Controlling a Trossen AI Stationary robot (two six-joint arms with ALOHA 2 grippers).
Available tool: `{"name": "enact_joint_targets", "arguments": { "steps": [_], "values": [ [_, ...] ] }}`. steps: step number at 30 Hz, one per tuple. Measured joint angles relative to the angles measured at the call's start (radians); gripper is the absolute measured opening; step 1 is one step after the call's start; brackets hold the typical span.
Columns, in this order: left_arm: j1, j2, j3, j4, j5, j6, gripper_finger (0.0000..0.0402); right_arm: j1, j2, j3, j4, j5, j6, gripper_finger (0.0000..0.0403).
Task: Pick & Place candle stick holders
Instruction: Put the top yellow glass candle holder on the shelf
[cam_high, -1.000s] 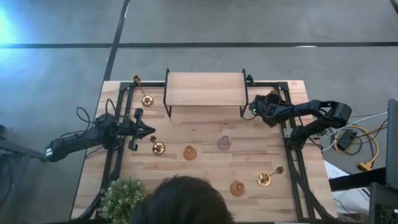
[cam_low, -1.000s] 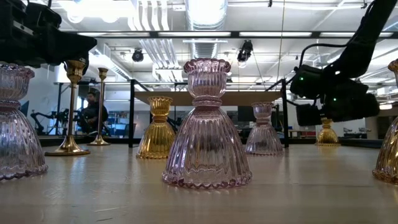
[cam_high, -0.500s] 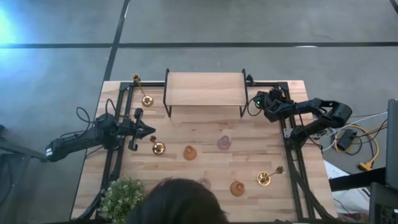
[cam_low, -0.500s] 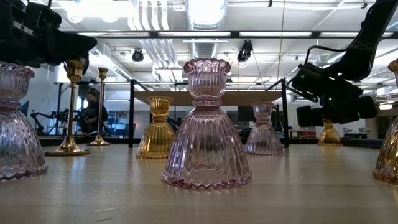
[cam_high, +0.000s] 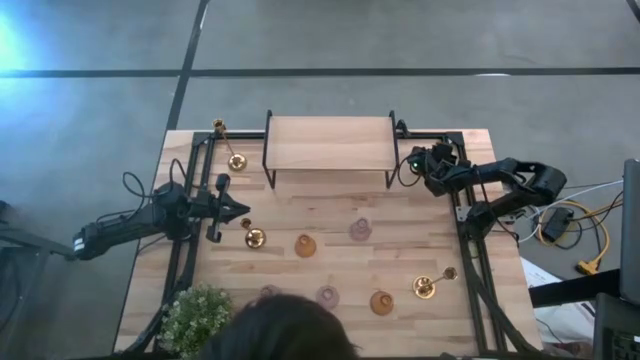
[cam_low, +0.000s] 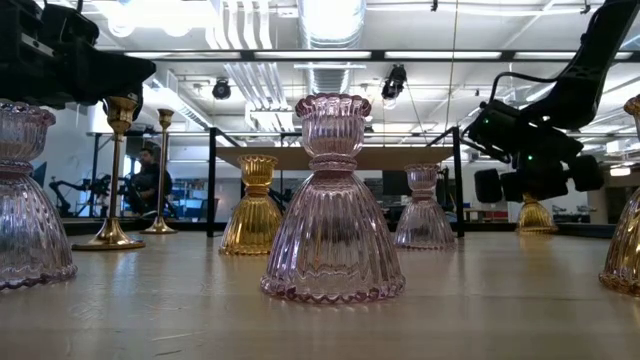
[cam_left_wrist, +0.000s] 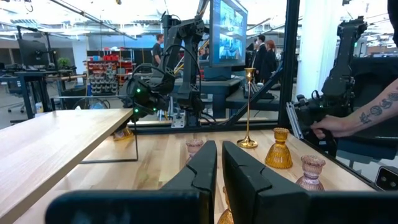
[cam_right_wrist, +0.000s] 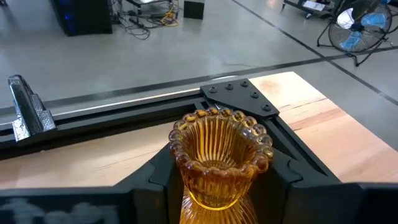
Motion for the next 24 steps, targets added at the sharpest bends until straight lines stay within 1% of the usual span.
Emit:
{"name": "enact_joint_targets", "arguments": {
  "steps": [6,9,11,14,20,22,24],
  "values": [
    [0.000,0.000,0.000,0.000,0.000,0.000,0.0030,0.000,-0.008,0.000,-0.005,-0.008,-0.003,0.0127],
    [0.000,0.000,0.000,0.000,0.000,0.000,0.0030,-0.002,-0.042,-0.001,-0.016,-0.027,-0.020,0.0127],
    [0.000,0.000,0.000,0.000,0.000,0.000,0.0030,-0.002,-0.087,-0.002,-0.014,-0.026,-0.078,0.0127],
    [0.000,0.000,0.000,0.000,0.000,0.000,0.0030,-0.001,-0.179,0.000,-0.012,-0.026,-0.199,0.0127],
    [0.000,0.000,0.000,0.000,0.000,0.000,0.0030,-0.001,-0.429,0.009,-0.008,-0.042,-0.407,0.0127],
    [0.000,0.000,0.000,0.000,0.000,0.000,0.0030,-0.001,-0.515,0.021,-0.008,-0.074,-0.493,0.0127],
    [0.000,0.000,0.000,0.000,0.000,0.000,0.0030,-0.001,-0.593,0.042,-0.008,-0.133,-0.582,0.0127]
  ]
}}
